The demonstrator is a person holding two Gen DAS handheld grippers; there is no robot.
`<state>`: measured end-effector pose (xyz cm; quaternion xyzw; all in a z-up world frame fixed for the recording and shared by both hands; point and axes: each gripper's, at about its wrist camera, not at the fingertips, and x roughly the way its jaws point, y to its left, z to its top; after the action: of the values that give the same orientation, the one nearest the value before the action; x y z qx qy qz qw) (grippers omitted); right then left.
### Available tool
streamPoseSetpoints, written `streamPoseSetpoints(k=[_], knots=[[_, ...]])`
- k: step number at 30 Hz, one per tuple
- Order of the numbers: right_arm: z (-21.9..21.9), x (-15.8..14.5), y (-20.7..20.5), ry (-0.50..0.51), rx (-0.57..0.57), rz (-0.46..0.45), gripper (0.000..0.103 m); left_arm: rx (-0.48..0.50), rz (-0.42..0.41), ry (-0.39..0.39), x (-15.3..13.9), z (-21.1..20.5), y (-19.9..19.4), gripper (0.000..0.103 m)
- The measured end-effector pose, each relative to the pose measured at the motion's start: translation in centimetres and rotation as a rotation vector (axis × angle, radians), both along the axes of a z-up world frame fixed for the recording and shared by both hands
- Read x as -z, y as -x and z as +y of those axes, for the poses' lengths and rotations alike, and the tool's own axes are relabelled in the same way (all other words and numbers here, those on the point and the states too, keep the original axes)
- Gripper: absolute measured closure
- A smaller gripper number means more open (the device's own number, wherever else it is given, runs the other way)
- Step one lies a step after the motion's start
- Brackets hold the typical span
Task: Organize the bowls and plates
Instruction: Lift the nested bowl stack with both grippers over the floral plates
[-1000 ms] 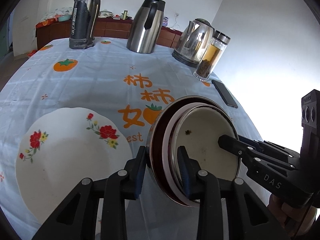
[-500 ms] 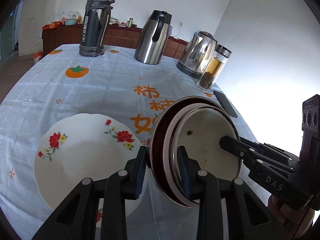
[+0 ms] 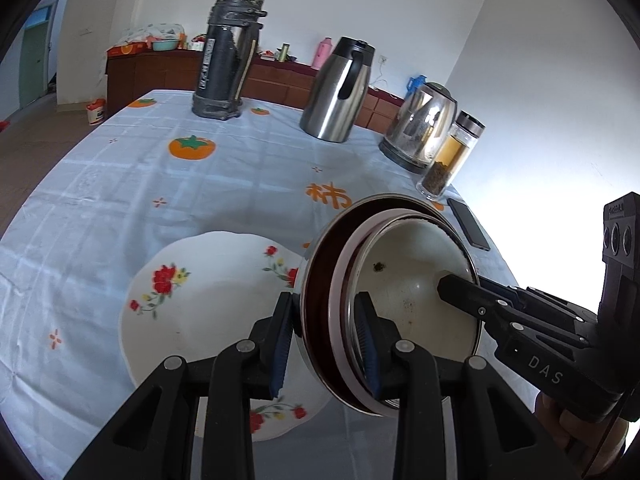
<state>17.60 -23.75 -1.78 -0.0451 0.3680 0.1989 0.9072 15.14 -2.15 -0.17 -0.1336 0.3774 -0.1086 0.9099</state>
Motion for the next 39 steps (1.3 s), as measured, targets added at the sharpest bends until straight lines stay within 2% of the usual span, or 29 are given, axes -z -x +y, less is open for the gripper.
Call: streamPoseSetpoints(k=[12, 39], knots=[[3.1, 0.6, -0.4, 0.019, -0.058, 0.015, 0.084, -0.059, 0.013, 0.0, 0.4, 3.1, 0.2, 0.071], [6.6, 1.6, -1.4, 0.066, -0.119, 0.042, 0.084, -0.109, 0.055, 0.025, 1.7, 6.1, 0.2, 0.071]])
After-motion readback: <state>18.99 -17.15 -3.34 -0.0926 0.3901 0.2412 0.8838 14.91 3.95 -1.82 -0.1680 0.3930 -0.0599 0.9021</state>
